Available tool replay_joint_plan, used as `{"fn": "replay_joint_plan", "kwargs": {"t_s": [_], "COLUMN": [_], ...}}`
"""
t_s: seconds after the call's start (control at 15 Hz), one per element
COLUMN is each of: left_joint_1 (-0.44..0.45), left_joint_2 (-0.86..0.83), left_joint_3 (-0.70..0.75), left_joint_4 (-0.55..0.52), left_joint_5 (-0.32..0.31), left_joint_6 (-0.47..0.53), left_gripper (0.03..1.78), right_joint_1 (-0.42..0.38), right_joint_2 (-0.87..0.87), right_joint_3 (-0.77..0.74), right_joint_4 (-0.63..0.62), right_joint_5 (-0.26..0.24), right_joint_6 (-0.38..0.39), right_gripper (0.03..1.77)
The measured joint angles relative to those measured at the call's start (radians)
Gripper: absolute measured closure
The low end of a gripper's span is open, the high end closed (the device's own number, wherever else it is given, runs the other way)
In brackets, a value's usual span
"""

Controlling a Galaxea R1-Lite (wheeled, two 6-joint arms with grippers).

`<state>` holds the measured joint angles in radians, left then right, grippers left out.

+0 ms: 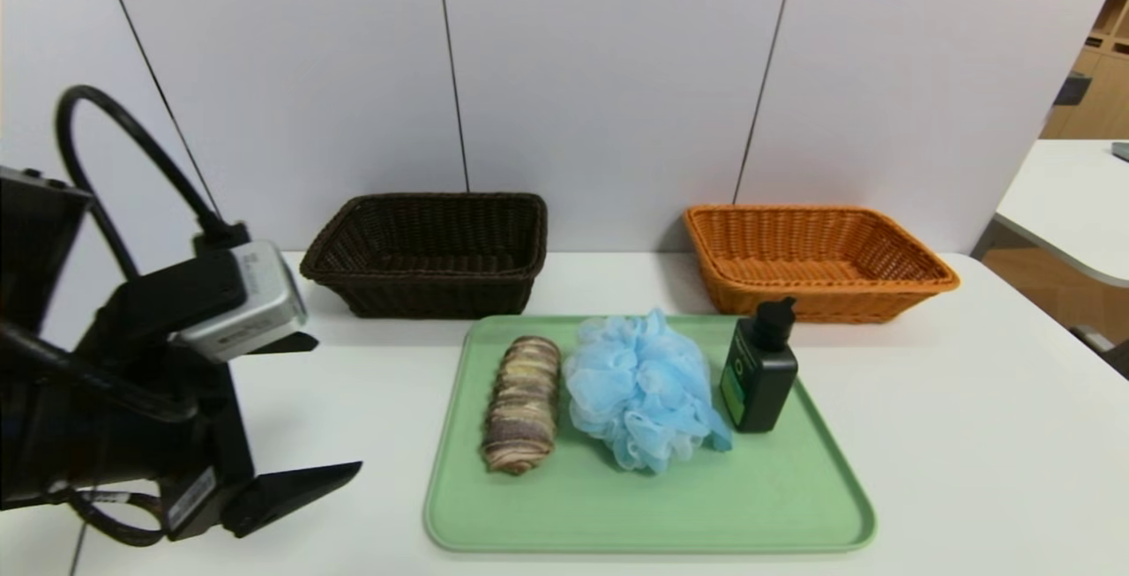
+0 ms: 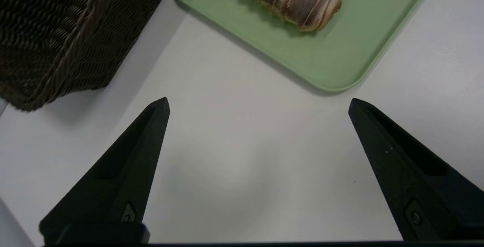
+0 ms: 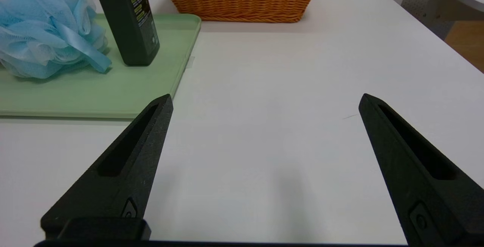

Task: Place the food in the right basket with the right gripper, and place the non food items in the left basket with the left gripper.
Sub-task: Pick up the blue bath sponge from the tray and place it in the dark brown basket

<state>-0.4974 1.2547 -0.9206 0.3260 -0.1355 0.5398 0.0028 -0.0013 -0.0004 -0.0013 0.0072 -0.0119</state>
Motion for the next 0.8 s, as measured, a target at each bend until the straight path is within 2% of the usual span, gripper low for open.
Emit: {"fn": "replay_joint_plan", "kwargs": {"t_s": [0.33, 0.8], "left_joint_1": [-0.184, -0.298], "left_joint_2": [0.244, 0.485], "left_joint_3": [-0.186, -0.42], "left_joint_4": [-0.002, -0.004], "left_joint_5": [0.0, -0.001], "left_joint_6": [-0.007, -0.009], "left_gripper": [0.12, 0.12], "right_joint_1": [0.0, 0.0], "right_joint_2": [0.0, 0.0], "right_joint_3": [0.0, 0.0], "right_joint_4": [0.0, 0.0], "right_joint_5": [0.0, 0.0], "right_joint_6": [0.0, 0.0], "right_gripper": [0.1, 0.1]}}
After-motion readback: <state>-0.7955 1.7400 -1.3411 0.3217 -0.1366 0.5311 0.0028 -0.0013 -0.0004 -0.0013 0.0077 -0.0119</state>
